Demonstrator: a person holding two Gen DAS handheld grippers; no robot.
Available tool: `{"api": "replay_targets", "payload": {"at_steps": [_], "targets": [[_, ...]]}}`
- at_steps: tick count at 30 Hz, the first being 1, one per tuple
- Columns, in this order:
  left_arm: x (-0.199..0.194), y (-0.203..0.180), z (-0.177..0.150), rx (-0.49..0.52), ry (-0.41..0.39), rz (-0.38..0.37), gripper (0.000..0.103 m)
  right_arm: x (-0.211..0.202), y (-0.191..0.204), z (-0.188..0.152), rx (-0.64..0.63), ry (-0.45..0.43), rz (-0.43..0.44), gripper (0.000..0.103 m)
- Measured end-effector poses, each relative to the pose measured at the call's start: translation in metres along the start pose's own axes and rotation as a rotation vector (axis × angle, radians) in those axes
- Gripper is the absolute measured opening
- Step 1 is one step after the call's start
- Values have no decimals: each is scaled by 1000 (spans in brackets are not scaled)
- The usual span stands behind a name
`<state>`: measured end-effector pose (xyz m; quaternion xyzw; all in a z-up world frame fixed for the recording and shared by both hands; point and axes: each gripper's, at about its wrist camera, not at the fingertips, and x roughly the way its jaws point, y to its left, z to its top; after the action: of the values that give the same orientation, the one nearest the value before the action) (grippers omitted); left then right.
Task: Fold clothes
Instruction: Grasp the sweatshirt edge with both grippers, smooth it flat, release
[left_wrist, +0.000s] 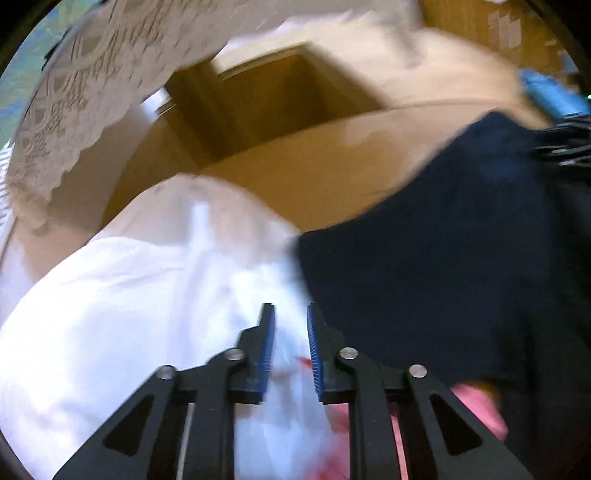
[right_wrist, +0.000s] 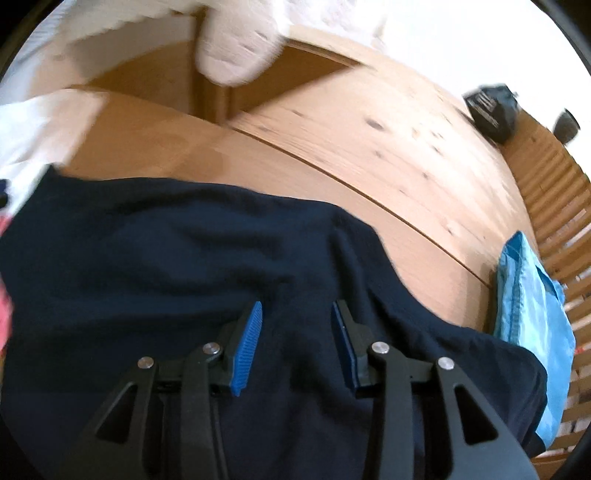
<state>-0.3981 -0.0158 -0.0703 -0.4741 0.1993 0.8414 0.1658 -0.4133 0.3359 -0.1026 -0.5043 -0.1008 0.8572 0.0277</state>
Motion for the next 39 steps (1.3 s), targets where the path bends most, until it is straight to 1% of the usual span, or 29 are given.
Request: {"api": "replay_targets", "payload": {"at_steps": [1,2,4,6,8,9,10,11,12,13,14,16,18,19,20,22,24,25,27,29,32,33,34,35,37,38,39], "targets": [[-10,-16,-7,31,-9,-91,22,-12,3,-11,-13,-7,20,38],[-14,-30,-11,69,-11,-121,23,-25,6,-22,-25,-15,39,38],[-17,-56,-17,144,-12,-136,23,-50,12,-44,-50,-29,78,38],[-9,-70,-17,178,-1,-152,23,-68,2,-75,-15,-18,97,38],[12,-73,-7,184,18,-145,23,-81,-14,-109,27,1,104,38],[23,-74,-2,188,29,-139,23,-88,-27,-129,59,15,90,38],[34,-78,-1,209,41,-88,23,-95,-42,-151,98,31,71,38],[44,-82,-2,236,55,-20,26,-101,-58,-172,144,47,51,38],[47,-78,-2,230,60,-3,27,-108,-74,-194,190,62,32,38],[48,-70,-1,212,62,-4,29,-115,-90,-215,236,77,12,38],[49,-62,-3,201,67,16,32,-122,-104,-234,277,87,-10,38],[49,-46,-7,180,79,60,41,-135,-131,-271,357,107,-53,38],[40,-34,-12,121,74,27,35,-150,-150,-302,445,121,-64,38],[32,-30,-16,94,60,2,27,-157,-160,-318,494,131,-60,38],[20,-29,-20,78,39,-27,26,-162,-164,-331,527,137,-47,39],[-2,-35,-29,42,7,-135,26,-173,-172,-352,565,142,-34,39],[-21,-43,-40,13,-11,-236,28,-171,-173,-356,563,144,-30,39],[-26,-49,-46,17,-7,-257,28,-162,-173,-349,564,147,-33,39],[-29,-59,-46,36,5,-263,28,-139,-169,-338,567,153,-18,40],[-27,-58,-47,35,13,-257,28,-120,-164,-328,561,163,14,40],[-25,-58,-49,19,14,-246,28,-111,-153,-324,507,167,-16,39],[-25,-57,-50,15,18,-236,28,-112,-151,-324,495,166,-13,34],[-27,-55,-53,15,25,-232,28,-114,-148,-325,486,164,-5,10],[-24,-59,-54,15,32,-228,28,-113,-147,-325,474,173,-8,3],[-15,-68,-55,16,48,-220,28,-118,-148,-329,455,172,-52,3],[-12,-70,-55,11,55,-232,28,-121,-152,-333,471,167,-50,3],[-7,-73,-56,6,62,-252,28,-122,-157,-337,497,163,-30,3]]}}
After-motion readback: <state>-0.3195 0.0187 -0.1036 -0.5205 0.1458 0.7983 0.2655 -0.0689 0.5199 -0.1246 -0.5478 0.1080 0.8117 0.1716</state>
